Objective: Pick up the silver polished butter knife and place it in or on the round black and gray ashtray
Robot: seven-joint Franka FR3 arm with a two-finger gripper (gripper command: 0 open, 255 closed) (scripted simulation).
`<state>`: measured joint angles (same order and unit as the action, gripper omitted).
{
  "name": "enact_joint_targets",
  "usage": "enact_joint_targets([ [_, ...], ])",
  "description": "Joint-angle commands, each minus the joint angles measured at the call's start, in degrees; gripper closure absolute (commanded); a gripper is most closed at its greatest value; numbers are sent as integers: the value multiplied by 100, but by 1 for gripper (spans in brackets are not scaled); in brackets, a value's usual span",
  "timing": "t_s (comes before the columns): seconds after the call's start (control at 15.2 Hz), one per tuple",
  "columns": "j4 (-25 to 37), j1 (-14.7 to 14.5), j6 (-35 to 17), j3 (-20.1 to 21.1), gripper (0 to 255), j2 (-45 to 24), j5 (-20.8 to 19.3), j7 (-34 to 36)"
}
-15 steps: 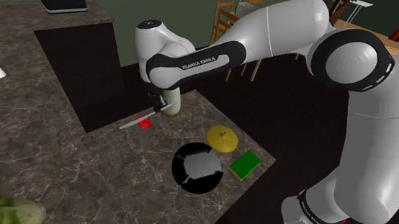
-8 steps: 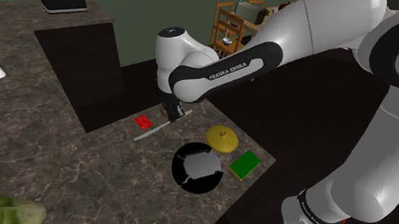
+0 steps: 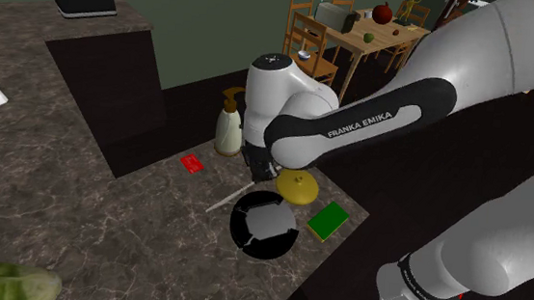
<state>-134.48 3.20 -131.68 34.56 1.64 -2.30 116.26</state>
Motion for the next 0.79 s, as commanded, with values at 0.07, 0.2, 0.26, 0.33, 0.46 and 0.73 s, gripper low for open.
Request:
enact_joint_targets([
  [0.07, -708, -123, -43, 3, 255, 796, 611, -322],
  [0.2, -1143, -294, -10, -53, 255, 1321, 989, -519],
  [0.26, -1354, -401, 24, -93, 255, 1584, 1164, -603],
  [0.33, -1559, -517, 71, -136, 255, 1848, 1329, -679],
  [0.46, -1805, -647, 32, -170, 255, 2058, 1470, -722],
  [0.73, -1936, -582, -368, -56, 255, 1777, 1397, -635],
])
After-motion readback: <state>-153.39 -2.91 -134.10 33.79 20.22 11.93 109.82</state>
